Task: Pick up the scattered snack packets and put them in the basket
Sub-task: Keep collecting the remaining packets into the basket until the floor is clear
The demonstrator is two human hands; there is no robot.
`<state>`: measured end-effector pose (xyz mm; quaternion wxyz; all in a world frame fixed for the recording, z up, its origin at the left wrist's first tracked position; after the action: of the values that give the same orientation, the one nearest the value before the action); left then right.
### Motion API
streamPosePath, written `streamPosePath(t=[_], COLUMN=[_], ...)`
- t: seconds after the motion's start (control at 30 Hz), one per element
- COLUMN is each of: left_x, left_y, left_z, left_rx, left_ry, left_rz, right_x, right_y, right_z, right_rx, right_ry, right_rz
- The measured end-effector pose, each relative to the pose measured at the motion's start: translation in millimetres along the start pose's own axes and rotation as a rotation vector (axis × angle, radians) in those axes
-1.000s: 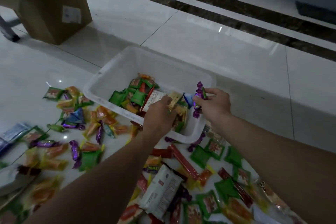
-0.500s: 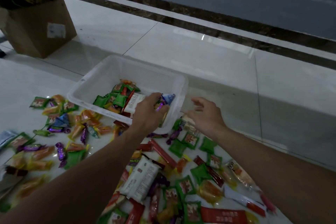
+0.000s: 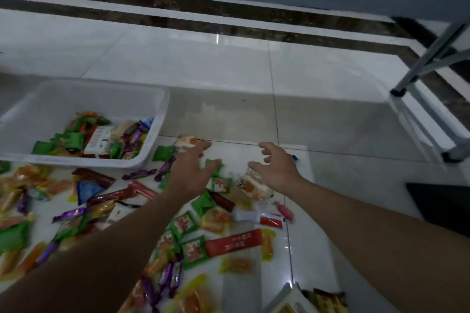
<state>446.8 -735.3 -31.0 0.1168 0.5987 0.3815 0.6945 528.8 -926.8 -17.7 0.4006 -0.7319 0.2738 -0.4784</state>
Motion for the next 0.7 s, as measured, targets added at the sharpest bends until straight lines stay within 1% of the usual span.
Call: streamPosePath(t=[0.13, 0.27, 0.4, 0.5, 0.6, 0.7], left_x=[-33.3, -63.3, -89.3, -109.4, -128.6, -145.6], left_y=[5.9, 15.0, 21.6, 25.7, 29.3, 27.2], left_z=[-2.6, -0.3, 5.3, 11.5, 15.9, 22.1], left_rx=[0.019, -0.011, -0.006, -0.033, -0.051, -0.023], left_ry=[-0.048, -0.103, -0.143, -0.185, -0.222, -0.242], left_rz=[-0.002, 0.052, 0.07, 0.122, 0.195, 0.278], right_x=[30.3, 45.5, 44.8, 39.1, 30.3, 22.5], right_y=[34.6, 64.2, 100.1, 125.4, 143.9, 152.5], right_z=[1.4, 8.5, 12.3, 7.3, 0.5, 1.4], right_rx=[-0.074, -0.096, -0.161, -0.204, -0.236, -0.223], right_ry=[0.022, 0.02, -0.047, -0.095, -0.089, -0.068], right_rz=[-0.002, -0.067, -0.139, -0.201, -0.192, -0.228])
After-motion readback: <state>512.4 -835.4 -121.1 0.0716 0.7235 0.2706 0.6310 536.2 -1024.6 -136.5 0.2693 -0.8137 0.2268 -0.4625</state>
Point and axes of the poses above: each hand's wrist, its own z-axis towards the middle knuckle, its own x-axis out of the back of the hand, y = z × x, the point moved 6 cm from there along z, towards the middle knuckle, and after that the axes turned 9 degrees about z, right-handed, at the moved point
